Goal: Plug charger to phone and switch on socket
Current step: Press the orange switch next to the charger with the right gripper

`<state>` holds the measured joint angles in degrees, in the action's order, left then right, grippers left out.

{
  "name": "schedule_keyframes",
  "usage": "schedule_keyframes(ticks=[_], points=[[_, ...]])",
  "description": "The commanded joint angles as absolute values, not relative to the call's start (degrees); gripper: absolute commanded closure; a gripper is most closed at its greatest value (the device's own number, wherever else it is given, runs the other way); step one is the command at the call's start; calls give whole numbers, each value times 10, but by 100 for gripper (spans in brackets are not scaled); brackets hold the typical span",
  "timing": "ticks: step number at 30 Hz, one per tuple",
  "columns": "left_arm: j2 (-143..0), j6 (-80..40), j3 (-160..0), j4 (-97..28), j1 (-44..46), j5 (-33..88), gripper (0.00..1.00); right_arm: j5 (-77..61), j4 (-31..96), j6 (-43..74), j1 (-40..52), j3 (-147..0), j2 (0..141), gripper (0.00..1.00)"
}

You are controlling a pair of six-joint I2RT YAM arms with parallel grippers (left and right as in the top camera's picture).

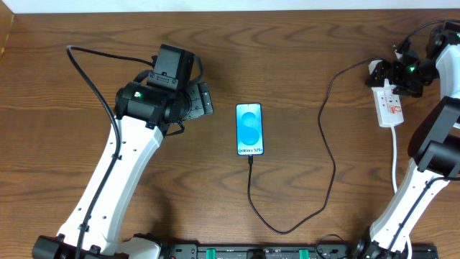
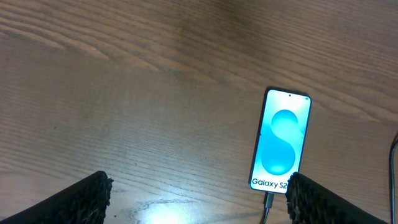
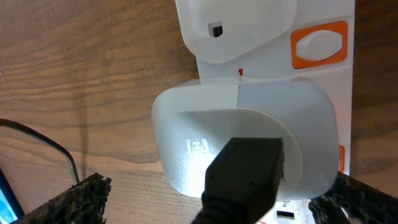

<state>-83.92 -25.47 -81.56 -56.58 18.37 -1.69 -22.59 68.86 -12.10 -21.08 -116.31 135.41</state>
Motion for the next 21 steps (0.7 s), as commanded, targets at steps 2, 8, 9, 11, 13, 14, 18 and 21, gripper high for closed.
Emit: schedule_keyframes(ticks=[2,8,9,11,13,14,18,21], points=[[-840,-251,-816,-567,183,-24,10,-271,694,-116,-195,-1128,1360,3],[-840,-251,-816,-567,183,-24,10,-227,681,-95,-196,-1124,1360,1],[-840,-251,-816,-567,183,-24,10,-211,681,-84,-198,-1126,1360,1],[-840,-251,-816,-567,183,-24,10,-205,684,-77,-202,-1134,1360,1],[-840,-251,-816,-567,183,-24,10,-204,691,-70,-209,-1147,1359,1],[-840,-251,-816,-567,183,-24,10,-204,695,-66,-213,-1155,1356,1],[-840,-251,-816,-567,183,-24,10,-192,718,-51,-226,-1188,1345,1],[-840,-251,-816,-567,183,-24,10,-182,738,-36,-236,-1213,1313,1]])
